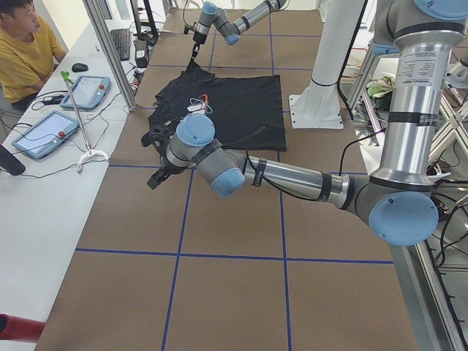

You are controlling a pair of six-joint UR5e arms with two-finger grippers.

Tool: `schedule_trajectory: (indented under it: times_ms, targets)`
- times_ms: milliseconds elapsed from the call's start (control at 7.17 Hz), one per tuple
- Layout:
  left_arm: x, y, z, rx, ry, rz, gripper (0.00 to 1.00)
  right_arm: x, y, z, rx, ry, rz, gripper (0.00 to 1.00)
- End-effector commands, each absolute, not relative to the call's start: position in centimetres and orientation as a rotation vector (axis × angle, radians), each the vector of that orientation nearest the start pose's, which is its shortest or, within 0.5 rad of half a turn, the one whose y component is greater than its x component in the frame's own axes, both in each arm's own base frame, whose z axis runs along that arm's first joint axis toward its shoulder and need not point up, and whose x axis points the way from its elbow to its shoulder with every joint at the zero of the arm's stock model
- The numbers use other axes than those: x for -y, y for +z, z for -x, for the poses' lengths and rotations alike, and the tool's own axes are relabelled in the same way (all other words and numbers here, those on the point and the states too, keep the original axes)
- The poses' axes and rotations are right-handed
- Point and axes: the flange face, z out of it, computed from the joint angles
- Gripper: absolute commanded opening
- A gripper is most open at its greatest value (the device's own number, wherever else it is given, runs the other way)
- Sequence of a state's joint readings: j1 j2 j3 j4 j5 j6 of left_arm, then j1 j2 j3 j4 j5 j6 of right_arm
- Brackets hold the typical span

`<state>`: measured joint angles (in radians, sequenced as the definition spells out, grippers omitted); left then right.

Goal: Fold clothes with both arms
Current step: 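Grasp the sleeve nearest the right gripper and fold it onto the shirt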

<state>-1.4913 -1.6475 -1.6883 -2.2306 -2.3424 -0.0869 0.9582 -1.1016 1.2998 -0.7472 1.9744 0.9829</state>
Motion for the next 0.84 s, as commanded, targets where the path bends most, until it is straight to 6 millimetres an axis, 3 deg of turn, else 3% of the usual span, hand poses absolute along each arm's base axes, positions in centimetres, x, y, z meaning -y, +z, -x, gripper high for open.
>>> schedule_trajectory:
  times_ms: [0,279,419,558,698]
  targets:
    - [54.0,48.2,2.2,-0.787,0.322,-0.749,1.0,63.2,32.7,35.1,0.957,0.233,-0.379,0.0]
    - [54.0,48.1,2.1,-0.79,0.323,-0.749,1.0,63.3,26.3,44.3,0.916,0.349,-0.399,0.0]
    - [54.0,48.1,2.1,-0.789,0.322,-0.749,1.0,63.9,25.0,48.7,0.896,0.382,-0.386,0.0]
    - [54.0,48.1,2.1,-0.79,0.323,-0.749,1.0,64.1,24.4,51.5,0.859,0.392,-0.412,0.0]
    - [54.0,48.0,2.1,-0.79,0.323,-0.751,1.0,63.3,24.6,52.7,0.857,0.38,-0.408,0.0]
